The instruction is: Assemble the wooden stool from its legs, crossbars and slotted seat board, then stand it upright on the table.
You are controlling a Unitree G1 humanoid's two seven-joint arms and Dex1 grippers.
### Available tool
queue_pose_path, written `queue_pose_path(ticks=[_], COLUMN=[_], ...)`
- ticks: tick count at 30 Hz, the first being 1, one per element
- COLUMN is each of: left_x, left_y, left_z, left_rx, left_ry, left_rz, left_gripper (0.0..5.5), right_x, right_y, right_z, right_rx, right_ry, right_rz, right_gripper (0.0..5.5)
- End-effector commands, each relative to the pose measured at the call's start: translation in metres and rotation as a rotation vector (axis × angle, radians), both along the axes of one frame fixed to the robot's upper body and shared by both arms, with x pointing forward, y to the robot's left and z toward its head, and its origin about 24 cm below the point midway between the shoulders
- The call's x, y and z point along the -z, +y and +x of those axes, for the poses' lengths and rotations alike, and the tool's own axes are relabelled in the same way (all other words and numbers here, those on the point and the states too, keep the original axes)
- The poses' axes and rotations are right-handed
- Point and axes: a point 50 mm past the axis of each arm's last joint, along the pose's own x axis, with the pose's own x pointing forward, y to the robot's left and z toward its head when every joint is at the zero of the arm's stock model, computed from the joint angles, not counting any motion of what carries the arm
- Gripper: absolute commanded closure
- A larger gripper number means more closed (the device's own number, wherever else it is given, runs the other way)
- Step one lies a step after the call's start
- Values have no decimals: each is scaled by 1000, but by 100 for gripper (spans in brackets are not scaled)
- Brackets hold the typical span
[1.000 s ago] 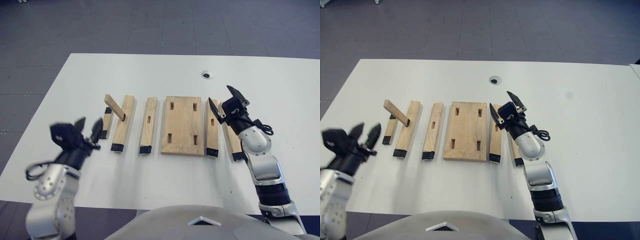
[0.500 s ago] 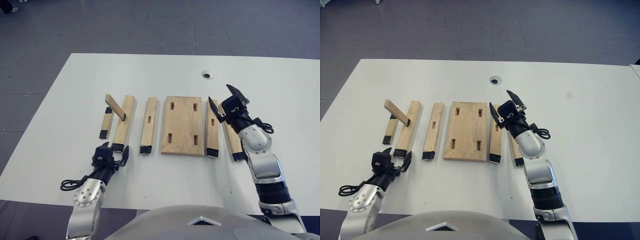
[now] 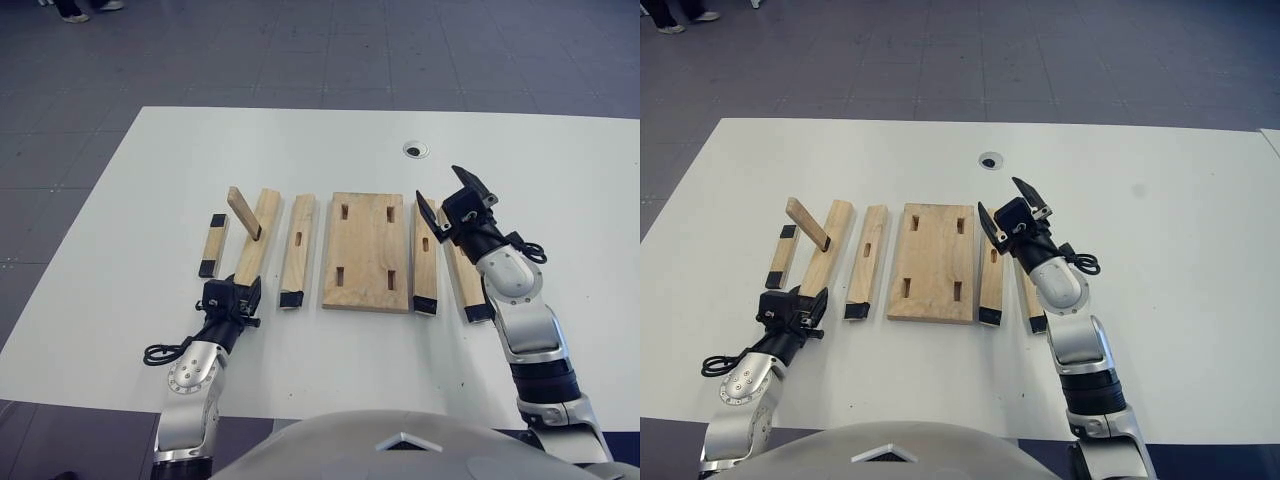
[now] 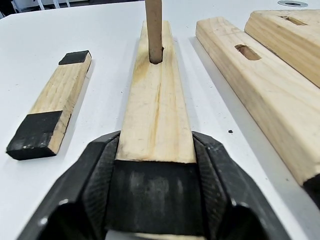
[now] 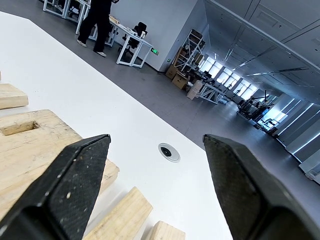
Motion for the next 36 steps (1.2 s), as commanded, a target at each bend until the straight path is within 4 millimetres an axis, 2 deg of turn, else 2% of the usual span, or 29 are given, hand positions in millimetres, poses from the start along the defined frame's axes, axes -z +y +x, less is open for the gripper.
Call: queue_pose_path(ticks=[1, 3, 6, 8, 11, 13, 14, 17, 22, 25, 31, 36], left_x=[4, -15, -61, -90, -134, -153, -156, -160, -167, -177, -182, -174], left_y=[5, 6, 7, 1, -17, -40, -52, -78, -92, -102, -115, -118], left_z=[1, 15, 51, 76, 116, 132, 137, 146, 153, 148, 124, 118], left_rx=[-20, -45, -54, 0, 137, 294, 379, 581, 723, 810, 1001, 1017], left_ry=[48, -40, -221, -297, -375, -363, -333, -272, -227, -221, -149, -73], left_rz=[16, -31, -120, -167, -282, -393, -455, -639, -856, -969, -1067, -1142], left_gripper=[346, 346, 346, 346, 346, 346, 346, 346, 346, 346, 346, 346], right_x=[-4, -3, -4, -6, -5, -14, -22, -48, -69, -70, -76, -89], right_y=[-1, -4, -13, -19, -22, -15, -11, -8, -8, -5, -4, 0], right_z=[2, 3, 10, 15, 21, 23, 22, 23, 21, 18, 23, 13], right_rx=[3, 26, 92, 116, 92, -21, -117, -353, -560, -653, -743, -962], right_ry=[-15, 1, 85, 146, 285, 368, 406, 461, 482, 522, 557, 622], right_rz=[-5, 29, 217, 339, 544, 713, 802, 1036, 1201, 1272, 1424, 1471], right_gripper=[209, 209, 209, 209, 209, 209, 209, 160, 66, 9, 0, 0])
